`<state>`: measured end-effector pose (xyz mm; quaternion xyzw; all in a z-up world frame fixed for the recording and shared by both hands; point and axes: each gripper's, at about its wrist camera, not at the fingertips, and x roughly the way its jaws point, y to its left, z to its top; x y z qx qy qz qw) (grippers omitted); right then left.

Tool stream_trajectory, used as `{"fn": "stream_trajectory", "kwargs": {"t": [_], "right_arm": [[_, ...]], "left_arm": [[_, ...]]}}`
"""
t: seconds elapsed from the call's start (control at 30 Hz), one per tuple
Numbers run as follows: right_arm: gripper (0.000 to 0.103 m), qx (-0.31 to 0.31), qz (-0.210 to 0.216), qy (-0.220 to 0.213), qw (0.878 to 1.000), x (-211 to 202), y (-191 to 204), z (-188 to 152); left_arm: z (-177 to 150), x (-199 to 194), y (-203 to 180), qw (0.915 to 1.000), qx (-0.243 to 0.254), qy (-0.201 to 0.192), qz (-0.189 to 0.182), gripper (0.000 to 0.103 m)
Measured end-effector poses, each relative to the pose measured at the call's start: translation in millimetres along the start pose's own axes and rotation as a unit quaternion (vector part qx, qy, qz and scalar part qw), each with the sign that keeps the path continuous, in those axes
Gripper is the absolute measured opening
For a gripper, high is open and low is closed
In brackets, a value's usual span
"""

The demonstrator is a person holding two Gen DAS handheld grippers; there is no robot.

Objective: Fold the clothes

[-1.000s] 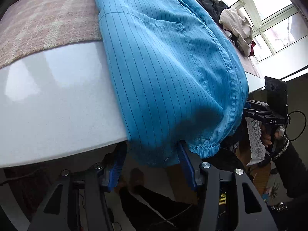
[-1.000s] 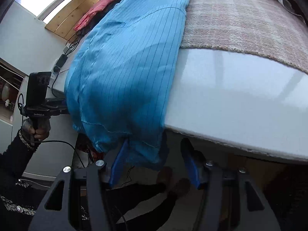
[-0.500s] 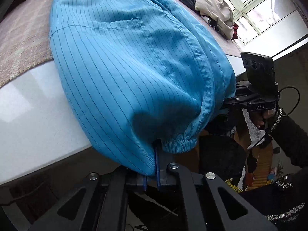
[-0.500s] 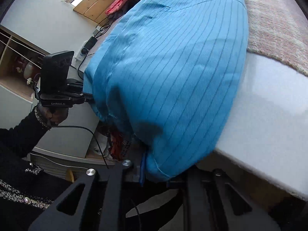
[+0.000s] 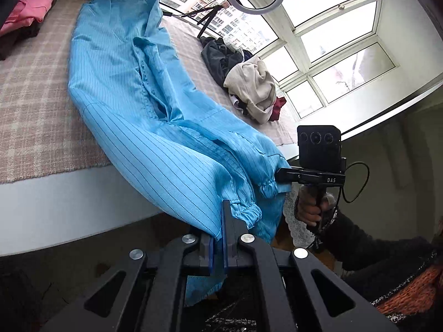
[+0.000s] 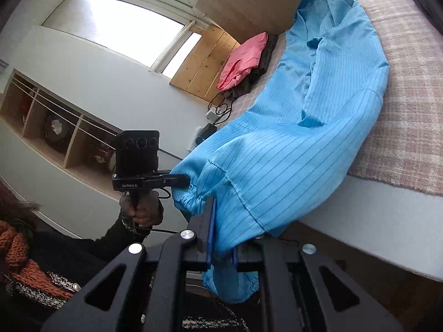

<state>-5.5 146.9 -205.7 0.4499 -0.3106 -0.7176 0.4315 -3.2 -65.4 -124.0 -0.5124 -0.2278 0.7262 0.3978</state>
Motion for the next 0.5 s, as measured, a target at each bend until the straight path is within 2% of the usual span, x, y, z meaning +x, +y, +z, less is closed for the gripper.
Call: {"fn": "stream_trajectory", "kwargs": {"t": [0.13,0.2,0.27,0.33,0.37,0.43,0.47,0.5], "right_arm": [[0.009,0.061,0.012,-0.031,0.998,6,-13,43],[0.009,0.095,0.015,-0.047,0.994,9,-22,67],[0.009,0.128,0.018,-0.063,0.99,13,-32,91],[0.009,0.175,0.0,-0.069,0.982,25,-59,115],[0.011,0.198,-0.013,-0.062,0.978,31,-75,126],[0.013,0.227,-0.032,-0.047,0.972,37,-95,142],[0.018,0.232,-0.037,-0.04,0.971,37,-97,146],[0.019,0.237,-0.043,-0.033,0.97,36,-99,150]], "left_arm": [[52,-1,10,0.9996,-0.019,-0.016,-0.01,0.003],[80,1,29,0.999,-0.038,-0.016,-0.015,0.003],[108,12,54,0.9984,-0.056,-0.001,-0.007,0.003],[135,24,79,0.9972,-0.073,0.014,0.003,0.003],[148,33,92,0.9961,-0.082,0.027,0.021,0.003],[168,52,116,0.9907,-0.096,0.062,0.074,0.012],[175,60,127,0.9871,-0.109,0.08,0.086,0.017],[180,64,135,0.9851,-0.123,0.09,0.08,0.024]]}}
